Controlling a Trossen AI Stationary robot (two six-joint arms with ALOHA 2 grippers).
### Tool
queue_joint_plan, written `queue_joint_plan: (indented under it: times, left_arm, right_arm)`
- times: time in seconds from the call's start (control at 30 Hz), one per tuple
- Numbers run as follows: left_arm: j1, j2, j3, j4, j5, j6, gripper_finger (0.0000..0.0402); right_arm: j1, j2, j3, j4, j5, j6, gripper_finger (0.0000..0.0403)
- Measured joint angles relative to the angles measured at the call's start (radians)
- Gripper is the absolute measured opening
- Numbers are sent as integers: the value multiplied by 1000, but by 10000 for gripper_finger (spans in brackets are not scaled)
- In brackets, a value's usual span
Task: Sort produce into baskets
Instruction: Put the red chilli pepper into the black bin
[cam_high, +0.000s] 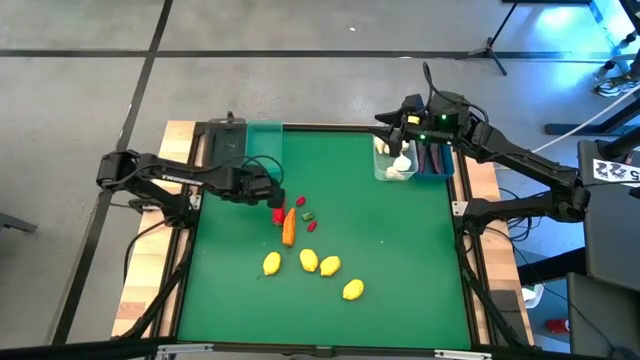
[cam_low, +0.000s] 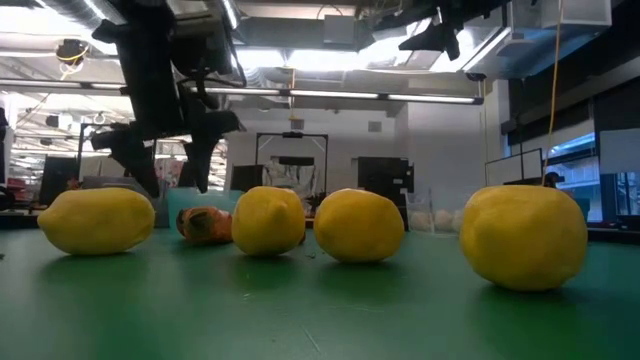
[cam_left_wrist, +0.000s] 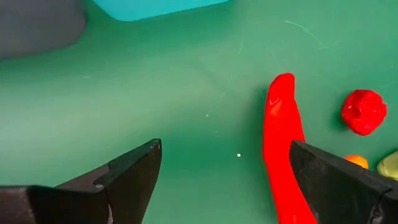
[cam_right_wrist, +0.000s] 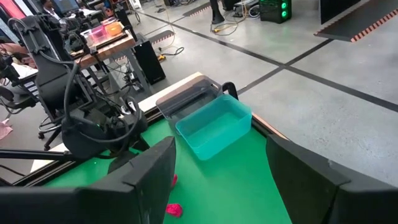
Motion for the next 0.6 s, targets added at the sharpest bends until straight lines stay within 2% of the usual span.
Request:
queue_joint_plan:
  times: [0.6]
  left_arm:
    - [-13,105,0,68,5,-96,345]
  right_arm:
    - [0,0,0,0,1,0,248]
